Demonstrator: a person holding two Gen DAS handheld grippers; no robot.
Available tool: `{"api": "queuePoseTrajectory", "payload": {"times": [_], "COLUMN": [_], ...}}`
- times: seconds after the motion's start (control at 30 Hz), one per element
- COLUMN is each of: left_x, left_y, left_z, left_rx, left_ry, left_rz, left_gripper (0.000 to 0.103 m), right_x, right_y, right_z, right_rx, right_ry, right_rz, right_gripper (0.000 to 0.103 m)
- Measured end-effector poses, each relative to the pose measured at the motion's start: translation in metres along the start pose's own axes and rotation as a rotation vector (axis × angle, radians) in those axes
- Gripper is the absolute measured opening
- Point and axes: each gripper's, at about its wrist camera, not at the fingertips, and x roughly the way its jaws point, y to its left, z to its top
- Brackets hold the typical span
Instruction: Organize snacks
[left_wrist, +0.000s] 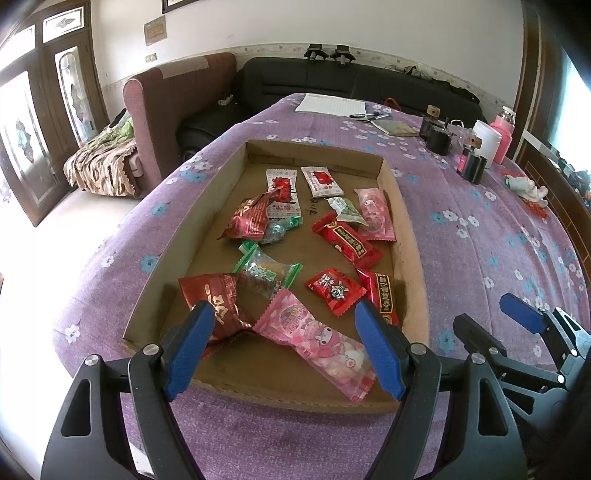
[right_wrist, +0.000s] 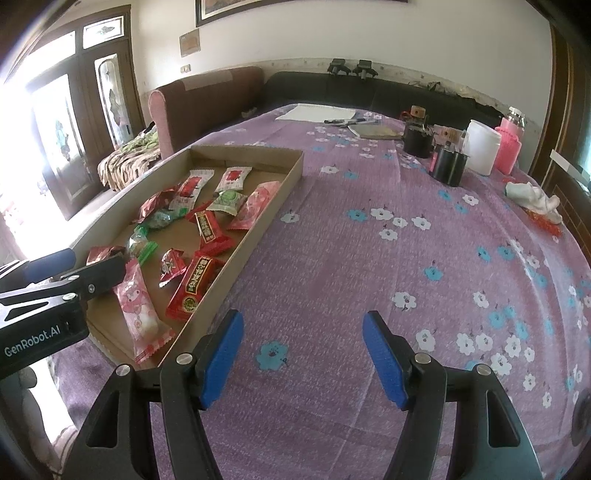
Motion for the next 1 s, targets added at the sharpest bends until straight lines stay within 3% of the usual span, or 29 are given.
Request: {"api": "queuePoseTrajectory", "payload": {"times": [1.0], "left_x": [0.0013], "left_y": [-0.0096], "left_z": [-0.0012], "left_rx": [0.025], "left_ry": [0.012], "left_rz": [-0.008], "left_gripper": [0.079], "right_x": [-0.0018], "right_y": [-0.0047], "right_z": [-0.0044], "right_rx": [0.01], "right_ry": [-0.003], "right_rz": [-0.008], "right_gripper": [0.069]}}
